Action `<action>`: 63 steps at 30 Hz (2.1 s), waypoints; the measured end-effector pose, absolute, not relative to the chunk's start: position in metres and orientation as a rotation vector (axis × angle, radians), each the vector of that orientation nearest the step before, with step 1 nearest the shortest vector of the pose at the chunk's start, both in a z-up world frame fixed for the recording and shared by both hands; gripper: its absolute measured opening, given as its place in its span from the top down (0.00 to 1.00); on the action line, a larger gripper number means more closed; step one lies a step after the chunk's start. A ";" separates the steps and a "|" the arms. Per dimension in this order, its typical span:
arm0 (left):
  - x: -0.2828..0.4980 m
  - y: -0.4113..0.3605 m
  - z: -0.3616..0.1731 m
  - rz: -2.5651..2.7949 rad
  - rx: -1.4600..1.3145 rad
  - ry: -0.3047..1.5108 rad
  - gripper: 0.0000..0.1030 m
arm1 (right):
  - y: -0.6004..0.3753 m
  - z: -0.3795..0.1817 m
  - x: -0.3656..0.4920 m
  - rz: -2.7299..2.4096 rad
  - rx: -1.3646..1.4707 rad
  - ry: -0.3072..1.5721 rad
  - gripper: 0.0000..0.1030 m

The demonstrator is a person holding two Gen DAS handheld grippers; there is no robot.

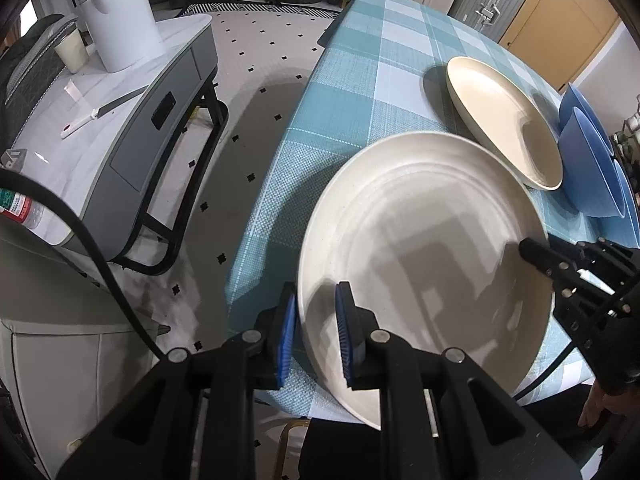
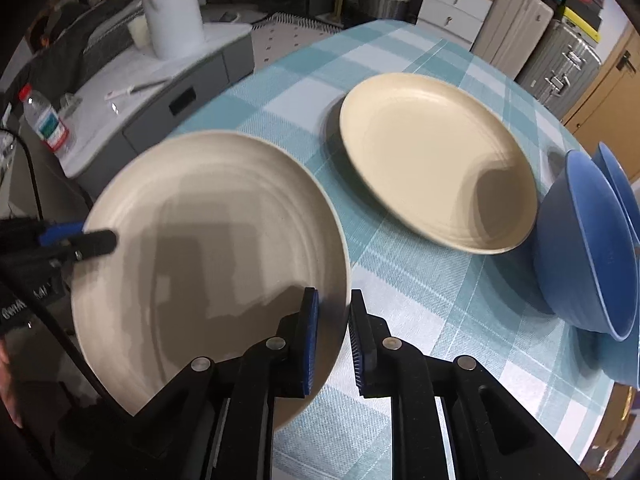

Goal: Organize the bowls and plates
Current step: 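Lift the cream plate with both grippers and carry it over the other cream plate, then lower the held plate onto the cream plate and open both grippers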

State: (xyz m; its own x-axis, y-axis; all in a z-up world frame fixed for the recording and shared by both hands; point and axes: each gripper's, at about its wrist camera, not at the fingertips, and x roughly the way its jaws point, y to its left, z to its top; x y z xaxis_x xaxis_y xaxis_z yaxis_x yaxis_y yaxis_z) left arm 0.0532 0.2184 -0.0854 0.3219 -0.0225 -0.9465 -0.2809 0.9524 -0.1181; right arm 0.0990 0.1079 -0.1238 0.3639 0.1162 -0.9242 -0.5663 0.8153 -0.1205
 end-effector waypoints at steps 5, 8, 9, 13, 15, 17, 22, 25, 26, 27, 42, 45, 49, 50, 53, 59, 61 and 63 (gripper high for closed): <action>0.052 0.218 -0.087 0.171 -0.279 1.249 0.82 | 0.105 -0.124 0.100 0.474 -0.450 1.138 0.86; 0.050 0.221 -0.084 0.164 -0.305 1.244 0.81 | 0.100 -0.123 0.103 0.483 -0.412 1.158 0.86; 0.049 0.223 -0.084 0.164 -0.314 1.245 0.79 | 0.097 -0.122 0.104 0.476 -0.401 1.155 0.86; 0.047 0.228 -0.085 0.170 -0.325 1.258 0.58 | 0.090 -0.115 0.103 0.481 -0.373 1.130 0.84; 0.045 0.231 -0.085 0.162 -0.333 1.254 0.58 | 0.085 -0.114 0.104 0.493 -0.332 1.133 0.82; 0.045 0.232 -0.086 0.164 -0.333 1.254 0.58 | 0.080 -0.116 0.106 0.506 -0.276 1.158 0.81; 0.045 0.227 -0.095 0.150 -0.315 1.280 0.57 | 0.071 -0.126 0.111 0.537 -0.164 1.214 0.80; 0.047 0.223 -0.096 0.148 -0.295 1.282 0.56 | 0.068 -0.129 0.112 0.552 -0.121 1.229 0.79; 0.048 0.221 -0.096 0.147 -0.287 1.284 0.56 | 0.068 -0.130 0.112 0.556 -0.110 1.234 0.79; 0.048 0.219 -0.096 0.138 -0.282 1.287 0.58 | 0.068 -0.131 0.113 0.560 -0.097 1.240 0.79; 0.058 0.189 -0.094 0.075 -0.253 1.312 0.58 | 0.055 -0.135 0.115 0.543 -0.008 1.260 0.79; 0.062 0.181 -0.095 0.058 -0.245 1.313 0.58 | 0.044 -0.134 0.115 0.521 -0.004 1.258 0.79; 0.065 0.172 -0.095 0.044 -0.232 1.315 0.57 | 0.035 -0.133 0.112 0.501 -0.005 1.255 0.78; 0.066 0.172 -0.095 0.044 -0.234 1.314 0.56 | 0.035 -0.133 0.111 0.503 -0.013 1.254 0.77; 0.068 0.175 -0.095 0.041 -0.258 1.310 0.56 | 0.036 -0.133 0.109 0.502 -0.028 1.239 0.77; 0.067 0.182 -0.097 0.075 -0.304 1.302 0.53 | 0.033 -0.124 0.103 0.489 -0.065 1.144 0.73; 0.066 0.182 -0.094 0.146 -0.278 1.309 0.53 | 0.031 -0.117 0.099 0.477 -0.089 1.087 0.59; 0.063 0.184 -0.089 0.146 -0.290 1.281 0.53 | 0.027 -0.107 0.092 0.482 -0.098 1.026 0.52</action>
State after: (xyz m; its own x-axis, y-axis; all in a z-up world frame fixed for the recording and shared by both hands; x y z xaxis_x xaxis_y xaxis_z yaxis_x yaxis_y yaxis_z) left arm 0.0631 0.1836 -0.0889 0.2831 -0.0530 -0.9576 -0.2670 0.9547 -0.1317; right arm 0.0921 0.0268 -0.1065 0.4243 0.3392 -0.8396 -0.4294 0.8917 0.1433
